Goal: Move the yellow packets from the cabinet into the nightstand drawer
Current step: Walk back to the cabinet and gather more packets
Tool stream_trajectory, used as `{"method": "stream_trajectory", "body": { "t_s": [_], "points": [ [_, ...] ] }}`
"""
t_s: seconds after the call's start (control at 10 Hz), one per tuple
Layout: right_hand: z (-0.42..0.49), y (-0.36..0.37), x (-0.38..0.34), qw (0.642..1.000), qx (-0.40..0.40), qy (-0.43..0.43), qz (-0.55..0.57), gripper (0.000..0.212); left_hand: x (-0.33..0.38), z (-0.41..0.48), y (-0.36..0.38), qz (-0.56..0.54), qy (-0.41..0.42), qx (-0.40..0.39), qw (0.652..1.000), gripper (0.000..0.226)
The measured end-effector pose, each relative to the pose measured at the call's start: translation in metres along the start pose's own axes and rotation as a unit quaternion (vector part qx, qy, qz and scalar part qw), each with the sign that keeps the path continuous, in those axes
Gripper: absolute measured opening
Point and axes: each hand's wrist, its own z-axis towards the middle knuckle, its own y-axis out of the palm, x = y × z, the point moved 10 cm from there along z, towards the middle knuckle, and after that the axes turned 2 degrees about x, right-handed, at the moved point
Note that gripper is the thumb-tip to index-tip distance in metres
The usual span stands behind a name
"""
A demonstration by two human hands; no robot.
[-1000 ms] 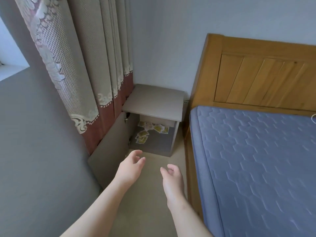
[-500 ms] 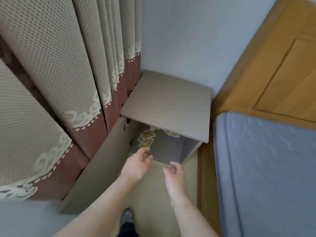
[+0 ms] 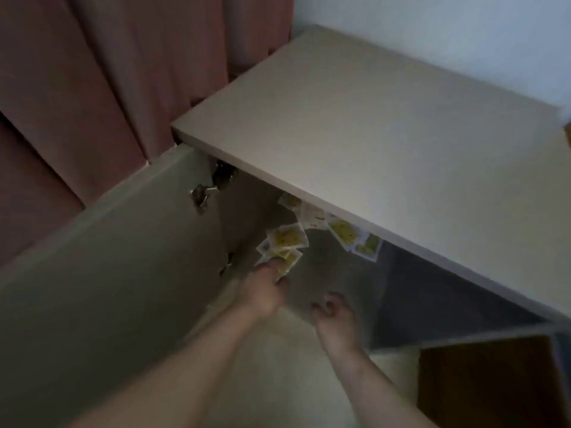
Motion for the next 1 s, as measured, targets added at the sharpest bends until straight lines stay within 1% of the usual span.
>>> {"method": "stream_trajectory", "body": {
  "t_s": [0.1, 0.2, 0.3, 0.4, 0.5, 0.6, 0.7, 0.8, 0.9, 1.0],
  "points": [
    [0.072, 0.033, 0.028, 0.999, 0.004, -0.02, -0.031, 0.04, -0.035, 0.06, 0.044, 0.05, 0.022, 0.009, 0.998, 0.041],
    [0.135, 0.065, 0.049, 0.997, 0.007, -0.044, -0.06, 0.038, -0.067, 0.116, 0.082, 0.075, 0.054, 0.028, 0.995, 0.041],
    [0.183, 0.083, 0.058, 0.995, 0.008, -0.065, -0.081, 0.037, -0.089, 0.16, 0.102, 0.089, 0.072, 0.048, 0.992, 0.047],
    [0.224, 0.093, 0.058, 0.988, 0.024, -0.092, -0.12, 0.035, -0.1, 0.195, 0.11, 0.146, 0.095, 0.071, 0.982, 0.057],
    [0.258, 0.093, 0.065, 0.985, 0.041, -0.102, -0.134, 0.034, -0.109, 0.221, 0.127, 0.175, 0.099, 0.045, 0.979, 0.07],
    [0.284, 0.075, 0.066, 0.965, 0.085, -0.137, -0.207, 0.035, -0.124, 0.235, 0.146, 0.215, 0.077, 0.017, 0.974, 0.076],
    [0.309, 0.047, 0.052, 0.941, 0.133, -0.141, -0.276, 0.055, -0.128, 0.24, 0.151, 0.253, 0.089, 0.043, 0.962, 0.074],
    [0.339, 0.022, 0.049, 0.932, 0.137, -0.099, -0.32, 0.073, -0.131, 0.242, 0.151, 0.269, 0.106, 0.055, 0.956, 0.074],
    [0.375, 0.012, 0.044, 0.927, 0.106, -0.103, -0.344, 0.074, -0.133, 0.244, 0.153, 0.277, 0.115, 0.051, 0.952, 0.073],
    [0.378, 0.019, 0.049, 0.921, 0.065, -0.097, -0.37, 0.074, -0.133, 0.245, 0.155, 0.277, 0.114, 0.041, 0.953, 0.071]
  ]
}}
